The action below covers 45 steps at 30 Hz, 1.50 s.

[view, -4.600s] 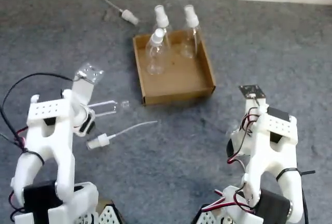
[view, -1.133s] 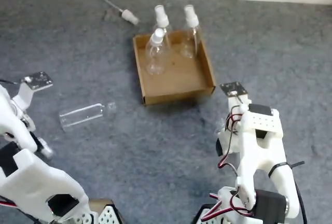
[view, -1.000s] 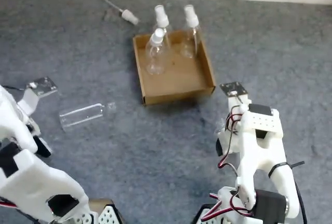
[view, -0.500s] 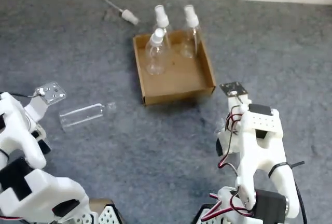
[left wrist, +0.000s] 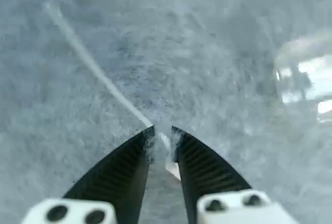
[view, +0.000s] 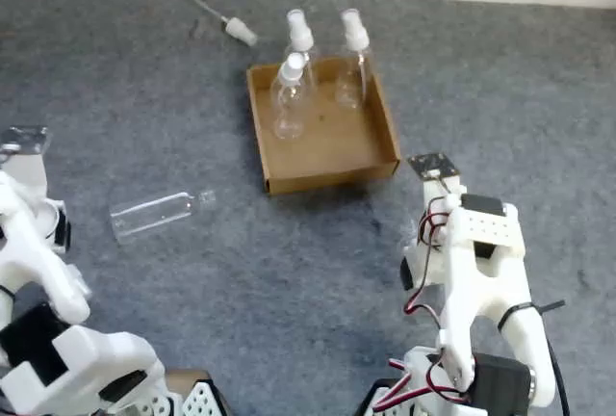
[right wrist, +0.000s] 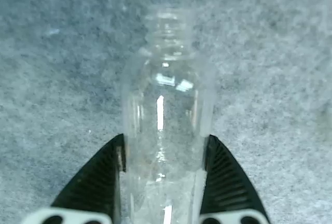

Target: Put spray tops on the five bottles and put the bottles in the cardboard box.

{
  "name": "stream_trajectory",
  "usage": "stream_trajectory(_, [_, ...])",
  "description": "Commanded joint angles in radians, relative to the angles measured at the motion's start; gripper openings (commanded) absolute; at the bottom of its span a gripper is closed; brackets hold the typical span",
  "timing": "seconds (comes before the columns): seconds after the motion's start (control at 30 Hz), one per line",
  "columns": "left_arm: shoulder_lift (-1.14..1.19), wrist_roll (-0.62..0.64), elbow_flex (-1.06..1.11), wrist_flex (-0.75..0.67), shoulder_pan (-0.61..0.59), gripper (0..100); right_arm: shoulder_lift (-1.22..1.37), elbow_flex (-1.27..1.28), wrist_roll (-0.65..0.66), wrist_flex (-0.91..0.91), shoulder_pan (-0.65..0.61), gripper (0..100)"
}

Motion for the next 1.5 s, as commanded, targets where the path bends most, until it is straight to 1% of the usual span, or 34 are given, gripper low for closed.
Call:
stream_trajectory(0.0, [-0.065, -0.130, -0.102, 0.031, 0.007, 4, -0.007, 0.010, -0.008, 0.013, -0.016, 1.5])
stream_trajectory(0.07, [-0.104, -0.315, -0.157, 0.167, -0.002, 11, -0.007, 0.010, -0.006, 0.013, -0.015, 1.5])
stream_trajectory(0.1, [-0.125, -0.427, -0.177, 0.249, -0.001, 13, -0.007, 0.010, -0.006, 0.013, -0.013, 1.5])
stream_trajectory(0.13, [-0.150, -0.609, -0.180, 0.321, -0.001, 14, -0.007, 0.010, -0.006, 0.013, -0.013, 1.5])
stream_trajectory(0.2, [-0.196, -1.115, -0.153, 0.431, -0.015, 11, -0.007, 0.010, -0.006, 0.013, -0.016, 1.5])
stream_trajectory(0.23, [-0.219, -1.375, -0.128, 0.459, -0.050, 11, -0.007, 0.010, -0.006, 0.013, -0.018, 1.5])
stream_trajectory(0.27, [-0.242, -1.614, -0.102, 0.459, -0.088, 10, -0.007, 0.010, -0.008, 0.013, -0.019, 1.5])
stream_trajectory(0.3, [-0.263, -1.804, -0.071, 0.457, -0.120, 11, -0.007, 0.010, -0.009, 0.013, -0.019, 1.5])
stream_trajectory(0.33, [-0.275, -1.952, -0.039, 0.439, -0.147, 12, -0.007, 0.010, -0.009, 0.013, -0.019, 1.4])
stream_trajectory(0.37, [-0.291, -2.053, -0.005, 0.397, -0.162, 14, -0.007, 0.010, -0.009, 0.015, -0.019, 1.4])
stream_trajectory(0.4, [-0.298, -2.107, 0.035, 0.344, -0.165, 16, -0.007, 0.010, -0.009, 0.015, -0.019, 1.4])
stream_trajectory(0.43, [-0.300, -2.114, 0.077, 0.276, -0.162, 17, -0.005, 0.012, -0.009, 0.015, -0.019, 1.4])
stream_trajectory(0.57, [-0.300, -2.064, 0.262, -0.052, -0.096, 20, -0.007, 0.012, -0.009, 0.015, -0.019, 1.4])
stream_trajectory(0.63, [-0.308, -2.042, 0.332, -0.175, -0.050, 20, -0.007, 0.012, -0.009, 0.015, -0.019, 1.4])
stream_trajectory(0.7, [-0.308, -2.041, 0.367, -0.258, -0.018, 20, -0.007, 0.012, -0.009, 0.015, -0.019, 1.4])
stream_trajectory(0.77, [-0.308, -2.053, 0.367, -0.305, -0.002, 20, -0.005, 0.012, -0.009, 0.018, -0.016, 1.3])
stream_trajectory(0.9, [-0.302, -2.116, 0.375, -0.354, -0.002, 20, -0.007, 0.005, -0.009, 0.064, -0.018, 1.3])
stream_trajectory(1.0, [-0.300, -2.102, 0.390, -0.359, -0.001, 20, -0.007, 0.005, -0.009, 0.071, -0.018, 1.3])
stream_trajectory(1.07, [-0.300, -2.053, 0.423, -0.377, 0.004, 20, -0.007, 0.005, -0.009, 0.071, -0.018, 1.3])
stream_trajectory(1.13, [-0.308, -1.930, 0.458, -0.402, 0.039, 20, -0.007, 0.005, -0.009, 0.071, -0.018, 1.3])
stream_trajectory(1.17, [-0.309, -1.830, 0.475, -0.405, 0.059, 20, -0.007, 0.005, -0.009, 0.071, -0.018, 1.3])
stream_trajectory(1.23, [-0.325, -1.588, 0.481, -0.404, 0.111, 20, -0.007, 0.008, -0.009, 0.071, -0.018, 1.3])
stream_trajectory(1.37, [-0.409, -1.036, 0.479, -0.400, 0.182, 20, -0.007, 0.010, -0.009, 0.071, -0.018, 1.3])
stream_trajectory(1.4, [-0.437, -0.919, 0.479, -0.388, 0.189, 20, -0.007, 0.010, -0.009, 0.071, -0.018, 1.3])
stream_trajectory(1.47, [-0.478, -0.717, 0.479, -0.318, 0.194, 20, -0.007, 0.010, -0.009, 0.071, -0.018, 1.3])
